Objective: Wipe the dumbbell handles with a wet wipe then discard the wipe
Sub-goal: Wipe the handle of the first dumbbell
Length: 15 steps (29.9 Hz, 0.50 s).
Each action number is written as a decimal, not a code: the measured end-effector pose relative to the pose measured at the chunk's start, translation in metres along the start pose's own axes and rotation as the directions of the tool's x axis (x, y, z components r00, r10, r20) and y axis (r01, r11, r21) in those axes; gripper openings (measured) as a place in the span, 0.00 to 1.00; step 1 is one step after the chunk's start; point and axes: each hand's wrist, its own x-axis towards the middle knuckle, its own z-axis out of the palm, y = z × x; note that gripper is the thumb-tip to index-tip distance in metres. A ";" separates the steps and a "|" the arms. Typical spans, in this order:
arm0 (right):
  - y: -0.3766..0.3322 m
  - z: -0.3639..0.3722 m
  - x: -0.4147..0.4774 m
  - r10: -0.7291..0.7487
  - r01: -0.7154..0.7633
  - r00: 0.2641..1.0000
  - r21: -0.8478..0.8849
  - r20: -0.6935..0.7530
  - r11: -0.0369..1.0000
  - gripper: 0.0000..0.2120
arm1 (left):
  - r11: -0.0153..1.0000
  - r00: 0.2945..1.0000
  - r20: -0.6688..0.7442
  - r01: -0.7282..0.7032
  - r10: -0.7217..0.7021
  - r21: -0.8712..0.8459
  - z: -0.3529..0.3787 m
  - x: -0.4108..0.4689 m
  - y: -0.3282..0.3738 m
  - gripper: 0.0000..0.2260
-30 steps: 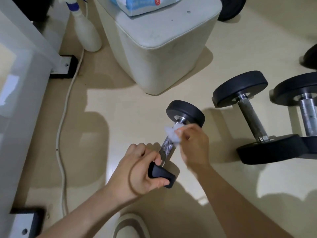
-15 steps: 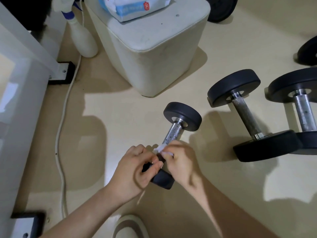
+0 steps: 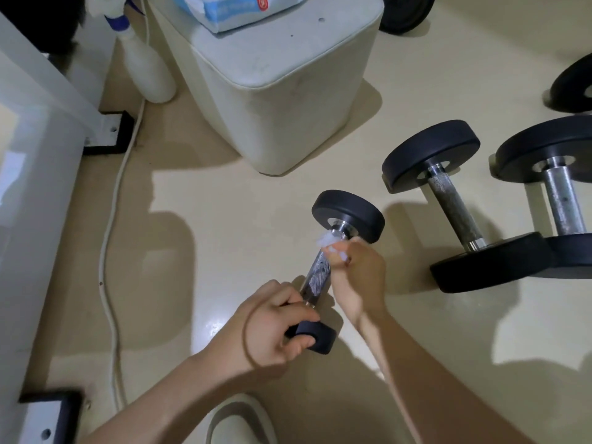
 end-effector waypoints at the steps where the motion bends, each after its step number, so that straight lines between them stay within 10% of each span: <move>1: 0.000 0.003 -0.014 -0.033 0.031 0.997 0.027 0.071 0.999 0.08 | 0.999 1.000 0.004 -0.028 0.028 0.019 0.004 0.003 0.004 0.12; 7: 0.011 -0.014 0.007 0.118 -0.104 0.985 0.114 -0.126 0.988 0.11 | 0.998 0.999 -0.009 0.034 -0.033 0.047 0.011 0.006 0.004 0.16; 11: 0.006 -0.003 -0.034 -0.109 0.105 0.990 0.051 0.085 0.993 0.08 | 0.995 0.995 0.029 0.093 -0.094 0.026 0.011 0.006 0.000 0.18; 15: 0.006 -0.018 0.005 0.101 -0.081 0.989 0.172 -0.111 0.982 0.19 | 0.978 0.981 0.051 0.192 -0.188 -0.084 0.006 0.003 -0.006 0.21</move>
